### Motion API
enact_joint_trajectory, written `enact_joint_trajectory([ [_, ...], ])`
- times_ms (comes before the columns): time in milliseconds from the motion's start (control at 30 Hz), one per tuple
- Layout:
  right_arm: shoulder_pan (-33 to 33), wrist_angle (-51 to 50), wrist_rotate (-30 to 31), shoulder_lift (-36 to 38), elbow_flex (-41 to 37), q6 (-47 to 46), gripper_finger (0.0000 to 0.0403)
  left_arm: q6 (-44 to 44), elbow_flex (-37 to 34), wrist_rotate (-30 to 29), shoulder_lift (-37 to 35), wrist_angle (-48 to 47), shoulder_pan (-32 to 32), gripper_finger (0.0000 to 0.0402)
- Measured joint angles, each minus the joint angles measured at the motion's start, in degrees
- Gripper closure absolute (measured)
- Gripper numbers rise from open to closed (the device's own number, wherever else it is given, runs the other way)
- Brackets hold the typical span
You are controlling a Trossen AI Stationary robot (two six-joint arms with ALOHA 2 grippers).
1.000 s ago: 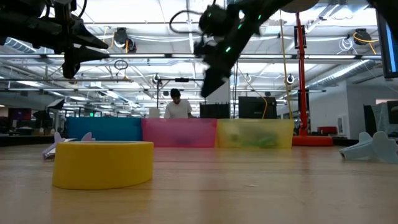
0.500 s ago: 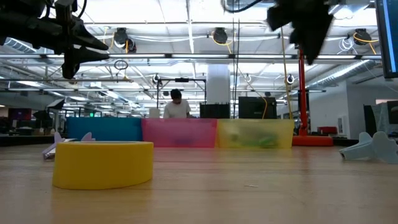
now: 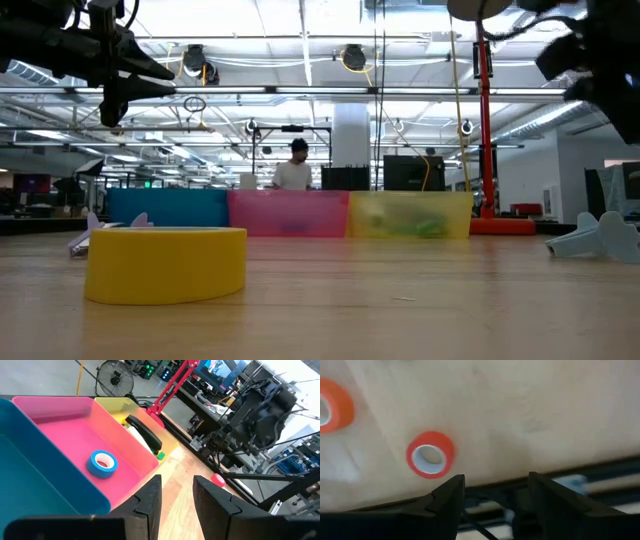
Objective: Pick and place Stapler, Stapler remover, tape
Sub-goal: Put the red tape into the red bin
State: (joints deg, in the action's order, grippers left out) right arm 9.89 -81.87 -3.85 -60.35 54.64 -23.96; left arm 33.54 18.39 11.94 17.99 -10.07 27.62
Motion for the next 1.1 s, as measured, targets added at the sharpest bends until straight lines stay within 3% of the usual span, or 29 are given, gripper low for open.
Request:
enact_joint_trajectory([
  [267,3.62,12.39,-11.35,1.98,-14.28,-1.61,0.0180,2.71,0.00,-0.51,-0.01,0.02,0.00,0.0291],
  [533,3.78,24.51,-13.01,1.96,-23.40,-8.89,0.0181,3.03,0.00,-3.31,0.00,-0.17,0.00,0.0291],
  [933,3.76,31.81,-14.65,2.05,-29.35,-15.45,0.0187,3.02,0.00,-4.46,2.28,-0.55,0.00,0.0291],
  [1100,3.78,32.42,-13.50,2.02,-31.39,-20.98,0.0222,3.02,0.00,-4.46,3.77,-0.59,0.00,0.0291],
])
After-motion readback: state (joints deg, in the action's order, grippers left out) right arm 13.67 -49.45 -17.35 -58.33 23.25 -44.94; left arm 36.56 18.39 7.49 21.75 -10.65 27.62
